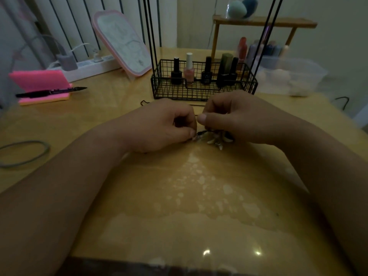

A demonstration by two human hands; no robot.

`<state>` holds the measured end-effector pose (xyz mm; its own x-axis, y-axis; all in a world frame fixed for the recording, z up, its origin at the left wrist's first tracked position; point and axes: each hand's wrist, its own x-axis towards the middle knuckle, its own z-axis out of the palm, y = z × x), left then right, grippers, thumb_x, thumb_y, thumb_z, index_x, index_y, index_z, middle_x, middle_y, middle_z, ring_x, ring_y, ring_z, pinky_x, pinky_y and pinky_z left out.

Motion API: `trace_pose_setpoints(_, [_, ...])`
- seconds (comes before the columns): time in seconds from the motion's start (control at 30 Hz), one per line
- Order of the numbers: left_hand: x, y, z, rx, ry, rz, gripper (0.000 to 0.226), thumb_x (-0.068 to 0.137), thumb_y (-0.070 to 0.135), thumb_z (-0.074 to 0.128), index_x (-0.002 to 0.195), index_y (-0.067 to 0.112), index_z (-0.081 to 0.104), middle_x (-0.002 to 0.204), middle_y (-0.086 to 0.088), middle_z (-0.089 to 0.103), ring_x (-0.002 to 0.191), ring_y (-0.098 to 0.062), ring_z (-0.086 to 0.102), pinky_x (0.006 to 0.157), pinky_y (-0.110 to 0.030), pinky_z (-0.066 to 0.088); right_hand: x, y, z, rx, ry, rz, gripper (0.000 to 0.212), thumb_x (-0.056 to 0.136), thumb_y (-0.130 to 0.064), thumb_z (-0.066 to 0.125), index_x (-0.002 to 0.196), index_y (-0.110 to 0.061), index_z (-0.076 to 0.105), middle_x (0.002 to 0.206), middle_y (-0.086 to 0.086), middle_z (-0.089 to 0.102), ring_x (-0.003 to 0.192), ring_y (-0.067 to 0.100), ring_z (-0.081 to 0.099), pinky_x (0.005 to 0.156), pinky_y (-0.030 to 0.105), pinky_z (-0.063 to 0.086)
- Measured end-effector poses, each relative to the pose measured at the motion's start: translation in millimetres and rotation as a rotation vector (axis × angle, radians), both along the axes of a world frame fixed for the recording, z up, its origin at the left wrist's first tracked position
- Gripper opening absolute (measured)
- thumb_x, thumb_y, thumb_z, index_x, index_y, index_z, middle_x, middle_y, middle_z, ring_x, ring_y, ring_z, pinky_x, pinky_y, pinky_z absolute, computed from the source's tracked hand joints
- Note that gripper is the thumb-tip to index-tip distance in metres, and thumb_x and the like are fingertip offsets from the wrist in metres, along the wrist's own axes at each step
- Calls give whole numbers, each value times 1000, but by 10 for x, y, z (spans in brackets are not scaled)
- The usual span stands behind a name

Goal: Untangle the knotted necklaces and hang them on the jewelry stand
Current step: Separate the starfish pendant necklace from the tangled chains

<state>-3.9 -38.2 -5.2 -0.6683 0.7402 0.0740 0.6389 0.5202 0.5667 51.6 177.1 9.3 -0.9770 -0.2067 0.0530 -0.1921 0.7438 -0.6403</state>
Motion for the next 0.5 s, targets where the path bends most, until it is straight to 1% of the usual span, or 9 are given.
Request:
trace_pose_setpoints(0.07, [-6,-20,13,49,-40,19,7,98,28,68,94,33,69,88,14,70,82,-2,64,73,-24,47,-7,9,-2,48,-59,26,10,101,-37,62,98,-33,70,87,-8,69,76,2,65,71,29,51])
trace_pose_setpoints(0.17, [-10,-47,50,168,-99,72,6,102,23,62,101,25,67,89,10,73,78,0,67,67,-18,50,-17,31,8,5,-120,18,21,105,-24,53,102,-32,72,89,-9,69,74,0,64,70,27,48])
trace_pose_setpoints(0.2, [-11,-58,70,210,-123,85,6,103,21,60,103,21,66,90,7,75,79,-2,70,66,-18,53,-14,41,18,-21,-143,16,25,106,-21,50,103,-30,72,89,-9,69,73,1,63,69,27,47])
trace_pose_setpoints(0.27, [-9,-80,105,280,-149,101,7,105,18,58,105,15,64,90,0,77,81,-11,74,73,-24,59,-9,65,29,-51,-186,19,30,107,-20,46,105,-29,74,89,-9,69,73,0,62,68,24,46])
trace_pose_setpoints(0.3, [-10,-89,116,304,-142,109,7,105,18,57,105,13,63,87,-3,76,78,-15,75,72,-27,60,-9,74,32,-54,-199,21,32,107,-19,45,106,-30,75,89,-10,70,73,0,62,68,22,46])
trace_pose_setpoints(0.33, [-16,-101,123,317,-126,120,8,105,18,57,104,12,62,83,-4,75,73,-18,73,69,-29,59,-9,79,36,-51,-207,20,34,108,-19,44,106,-31,75,91,-11,70,75,0,63,69,22,46])
trace_pose_setpoints(0.4, [-34,-120,121,340,-110,155,8,105,20,57,102,14,61,74,-2,70,60,-18,62,59,-32,53,-12,90,35,-47,-223,9,34,107,-18,44,107,-31,75,97,-7,71,80,4,65,73,24,50])
trace_pose_setpoints(0.47, [-60,-139,116,375,-120,197,9,106,23,57,100,17,62,68,2,61,58,-16,49,54,-32,43,-11,101,32,-55,-243,-4,31,107,-16,46,108,-29,74,100,-3,73,86,10,69,79,28,55])
trace_pose_setpoints(0.5, [-74,-147,118,397,-134,209,9,105,23,57,100,18,62,67,1,56,57,-16,44,52,-32,38,-9,106,31,-52,-248,-8,30,106,-16,47,107,-29,74,100,-3,73,88,11,70,81,29,56])
